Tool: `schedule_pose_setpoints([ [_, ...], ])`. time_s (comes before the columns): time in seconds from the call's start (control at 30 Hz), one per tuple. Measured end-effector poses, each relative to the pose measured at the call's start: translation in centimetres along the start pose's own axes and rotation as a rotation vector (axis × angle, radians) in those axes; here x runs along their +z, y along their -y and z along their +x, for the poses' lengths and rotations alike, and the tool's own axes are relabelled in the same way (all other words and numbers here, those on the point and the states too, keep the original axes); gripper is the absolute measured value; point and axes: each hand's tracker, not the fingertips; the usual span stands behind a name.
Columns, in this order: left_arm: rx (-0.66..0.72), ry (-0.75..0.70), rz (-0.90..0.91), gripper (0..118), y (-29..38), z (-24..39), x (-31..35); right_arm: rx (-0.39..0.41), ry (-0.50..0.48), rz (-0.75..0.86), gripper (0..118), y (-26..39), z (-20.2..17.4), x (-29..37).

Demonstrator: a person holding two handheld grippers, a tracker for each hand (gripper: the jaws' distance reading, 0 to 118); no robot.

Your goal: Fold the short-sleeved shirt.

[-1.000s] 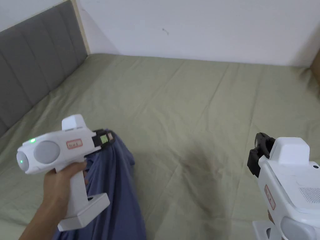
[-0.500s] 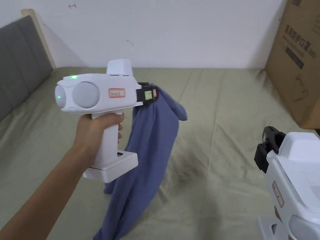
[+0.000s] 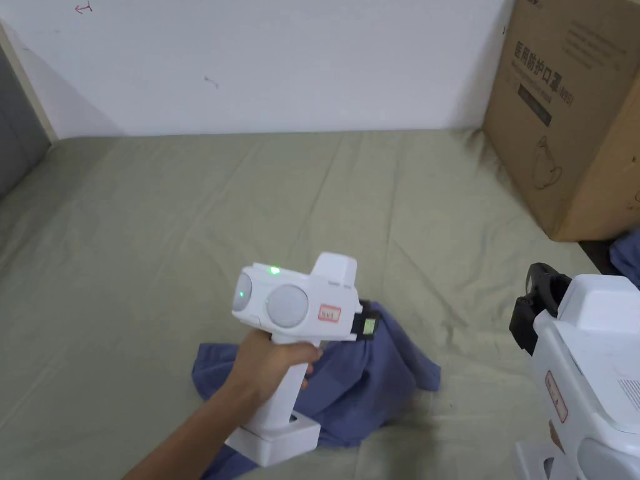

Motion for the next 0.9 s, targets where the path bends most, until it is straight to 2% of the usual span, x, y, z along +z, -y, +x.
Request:
schedule_pose_setpoints([
  [0.23, -0.099, -0.128, -0.209, 6, 5.8, -1.0, -6.5, -0.006, -0.013, -0.029, 0, 0.8, -0.4, -0.4],
  [0.43, -0.066, -0.179, -0.222, 14, 7.9, -1.5, -8.5, 0.003, -0.022, -0.043, 0, 1.0, -0.9, -0.5],
  [0.5, -0.035, -0.191, -0.188, 27, 7.4, -1.3, -7.7, 0.004, -0.022, -0.041, 0, 0.9, -0.9, -0.4],
  [0.53, -0.011, -0.190, -0.174, 39, 7.1, -1.4, -7.2, 0.006, -0.022, -0.040, 0, 0.9, -0.9, -0.3],
  [0.57, 0.015, -0.197, -0.155, 62, 6.7, -1.3, -6.4, 0.007, -0.023, -0.037, 0, 0.8, -0.9, -0.3],
  [0.6, 0.036, -0.212, -0.126, 80, 6.3, -1.3, -5.4, 0.008, -0.023, -0.033, 0, 0.6, -0.9, -0.2],
  [0.67, 0.052, -0.239, -0.023, 106, 5.7, -1.3, -3.2, 0.009, -0.024, -0.027, 0, 0.3, -0.9, -0.1],
  [0.9, 0.087, -0.335, 0.332, 107, 2.9, -1.3, 6.7, 0.009, -0.033, 0.003, 0, -0.7, -1.5, 0.2],
])
